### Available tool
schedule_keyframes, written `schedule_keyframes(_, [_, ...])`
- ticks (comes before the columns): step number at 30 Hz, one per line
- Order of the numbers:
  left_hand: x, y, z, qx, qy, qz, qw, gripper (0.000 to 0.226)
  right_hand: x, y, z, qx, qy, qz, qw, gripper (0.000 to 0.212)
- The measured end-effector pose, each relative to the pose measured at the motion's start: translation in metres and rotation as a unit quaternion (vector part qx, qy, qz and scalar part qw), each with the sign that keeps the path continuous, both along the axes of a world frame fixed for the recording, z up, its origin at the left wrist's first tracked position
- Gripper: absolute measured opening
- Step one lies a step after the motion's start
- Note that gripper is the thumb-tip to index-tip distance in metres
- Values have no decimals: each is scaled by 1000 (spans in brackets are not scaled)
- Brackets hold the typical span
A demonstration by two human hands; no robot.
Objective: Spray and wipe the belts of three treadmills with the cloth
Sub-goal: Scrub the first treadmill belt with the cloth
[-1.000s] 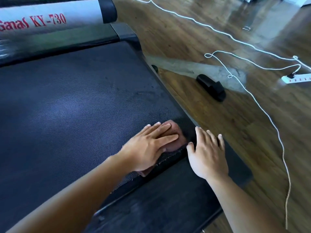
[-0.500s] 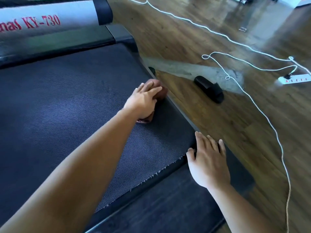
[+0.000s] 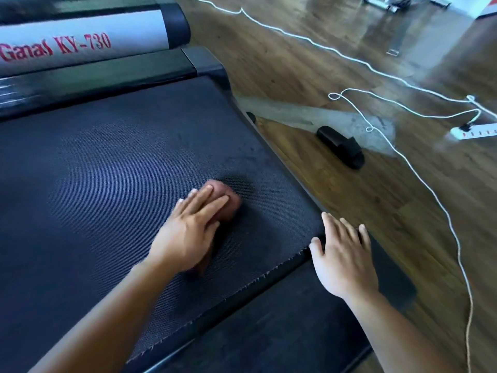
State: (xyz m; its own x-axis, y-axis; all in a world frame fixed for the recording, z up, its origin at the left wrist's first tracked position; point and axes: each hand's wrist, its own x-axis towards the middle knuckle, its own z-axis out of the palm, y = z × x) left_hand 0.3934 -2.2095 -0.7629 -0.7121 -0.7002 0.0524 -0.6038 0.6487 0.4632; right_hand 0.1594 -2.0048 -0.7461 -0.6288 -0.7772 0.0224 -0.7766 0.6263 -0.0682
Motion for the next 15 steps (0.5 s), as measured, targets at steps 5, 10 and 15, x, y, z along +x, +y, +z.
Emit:
schedule_keyframes(5, [-36,-31,13,-2,-23,127,992,56,-2,0,3,14,-23,-1,1000,59])
schedule_keyframes(10, [-53,11,20,6,-23,29,999,57,0,2,7,18,-36,-2,999,59])
schedule_keyframes(15, [-12,41,16,16,-22,18,999,57,3,0,12,40,-49,7,998,59])
